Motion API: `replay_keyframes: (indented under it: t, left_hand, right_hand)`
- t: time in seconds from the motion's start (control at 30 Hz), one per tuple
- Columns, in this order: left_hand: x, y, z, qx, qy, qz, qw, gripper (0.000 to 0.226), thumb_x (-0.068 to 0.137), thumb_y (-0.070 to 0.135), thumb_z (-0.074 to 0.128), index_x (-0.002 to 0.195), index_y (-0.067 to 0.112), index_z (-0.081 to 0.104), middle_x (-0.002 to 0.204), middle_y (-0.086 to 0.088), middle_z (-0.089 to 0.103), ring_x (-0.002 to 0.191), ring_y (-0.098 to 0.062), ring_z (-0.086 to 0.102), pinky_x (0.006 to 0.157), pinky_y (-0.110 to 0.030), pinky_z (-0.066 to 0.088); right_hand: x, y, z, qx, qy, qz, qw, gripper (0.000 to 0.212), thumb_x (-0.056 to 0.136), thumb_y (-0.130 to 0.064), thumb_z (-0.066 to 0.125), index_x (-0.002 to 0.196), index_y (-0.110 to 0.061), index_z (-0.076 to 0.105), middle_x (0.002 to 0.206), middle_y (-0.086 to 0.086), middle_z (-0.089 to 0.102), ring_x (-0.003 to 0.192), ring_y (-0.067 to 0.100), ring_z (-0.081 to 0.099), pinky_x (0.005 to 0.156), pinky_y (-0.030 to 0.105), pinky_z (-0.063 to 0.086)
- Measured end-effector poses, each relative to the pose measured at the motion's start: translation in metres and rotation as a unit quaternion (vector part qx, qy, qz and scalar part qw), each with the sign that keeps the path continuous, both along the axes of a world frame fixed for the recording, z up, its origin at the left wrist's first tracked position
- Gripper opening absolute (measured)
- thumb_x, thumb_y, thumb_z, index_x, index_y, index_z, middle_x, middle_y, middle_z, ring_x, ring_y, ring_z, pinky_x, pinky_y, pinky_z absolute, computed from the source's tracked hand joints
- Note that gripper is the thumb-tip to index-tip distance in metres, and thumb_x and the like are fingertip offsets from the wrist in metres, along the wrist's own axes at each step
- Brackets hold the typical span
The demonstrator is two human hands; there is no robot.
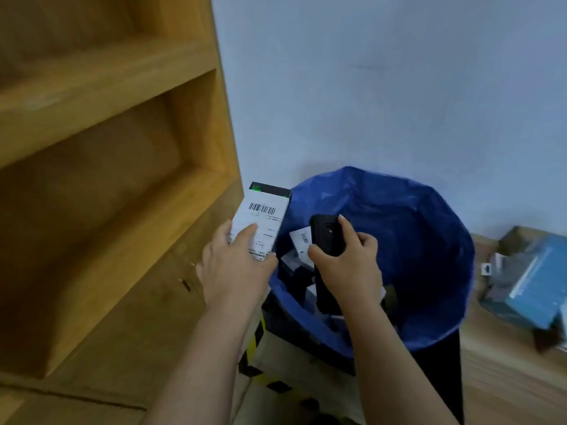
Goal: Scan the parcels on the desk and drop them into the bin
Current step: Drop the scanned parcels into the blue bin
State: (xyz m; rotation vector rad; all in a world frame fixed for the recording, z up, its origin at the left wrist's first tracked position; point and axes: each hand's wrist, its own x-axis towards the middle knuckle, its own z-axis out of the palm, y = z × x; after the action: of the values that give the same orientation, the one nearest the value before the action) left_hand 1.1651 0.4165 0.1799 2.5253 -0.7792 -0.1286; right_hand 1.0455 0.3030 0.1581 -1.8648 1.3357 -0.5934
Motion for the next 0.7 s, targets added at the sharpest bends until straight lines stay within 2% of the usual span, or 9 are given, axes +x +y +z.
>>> replay_keyframes:
  t: [0.13, 0.2, 0.33, 0.5, 0.7]
  left_hand:
    - [0.004, -0.072, -0.013, -0.003, 0.003, -0.089, 0.996, 0.063, 0.087, 0.051, 0.063, 0.145, 0.038, 0.042, 0.158, 0.002, 0.024, 0.138, -0.024, 0.03, 0.109, -0.046, 0.03]
    - [0.003, -0.108, -0.02, -0.011, 0.005, -0.128, 0.992, 0.065, 0.085, 0.05, 0.066, 0.144, 0.035, 0.044, 0.156, -0.001, 0.026, 0.137, -0.025, 0.033, 0.108, -0.047, 0.033]
    - [-0.003, -0.17, -0.035, -0.024, 0.016, -0.181, 0.983, 0.071, 0.082, 0.048, 0.07, 0.145, 0.028, 0.045, 0.156, -0.005, 0.028, 0.136, -0.029, 0.035, 0.106, -0.051, 0.038]
    - [-0.006, -0.216, -0.07, 0.009, 0.031, -0.252, 0.967, 0.073, 0.084, 0.05, 0.069, 0.147, 0.029, 0.04, 0.157, -0.002, 0.024, 0.137, -0.027, 0.031, 0.107, -0.048, 0.034]
    - [0.004, -0.258, -0.129, 0.083, 0.068, -0.337, 0.935, 0.083, 0.084, 0.044, 0.07, 0.153, 0.028, 0.027, 0.156, -0.002, 0.022, 0.136, -0.028, 0.029, 0.11, -0.048, 0.034]
  right_hand:
    - [-0.022, -0.051, -0.004, -0.006, 0.013, -0.087, 0.996, 0.076, 0.084, -0.051, 0.067, 0.151, -0.045, 0.031, 0.14, -0.004, 0.032, 0.103, 0.024, 0.057, 0.086, 0.041, 0.051]
    - [-0.033, -0.076, -0.006, -0.008, 0.019, -0.124, 0.992, 0.077, 0.084, -0.052, 0.067, 0.151, -0.045, 0.03, 0.141, -0.005, 0.031, 0.102, 0.021, 0.054, 0.081, 0.039, 0.05]
    - [-0.047, -0.117, -0.02, -0.01, 0.014, -0.204, 0.979, 0.076, 0.083, -0.053, 0.066, 0.15, -0.048, 0.029, 0.143, -0.006, 0.031, 0.105, 0.021, 0.055, 0.08, 0.037, 0.049]
    - [-0.051, -0.137, -0.059, 0.045, 0.031, -0.279, 0.959, 0.077, 0.082, -0.056, 0.066, 0.149, -0.049, 0.029, 0.144, -0.007, 0.031, 0.112, 0.022, 0.054, 0.086, 0.04, 0.049]
    - [-0.04, -0.146, -0.117, 0.112, 0.061, -0.372, 0.919, 0.077, 0.082, -0.056, 0.066, 0.149, -0.049, 0.029, 0.144, -0.009, 0.029, 0.11, 0.021, 0.055, 0.083, 0.039, 0.049]
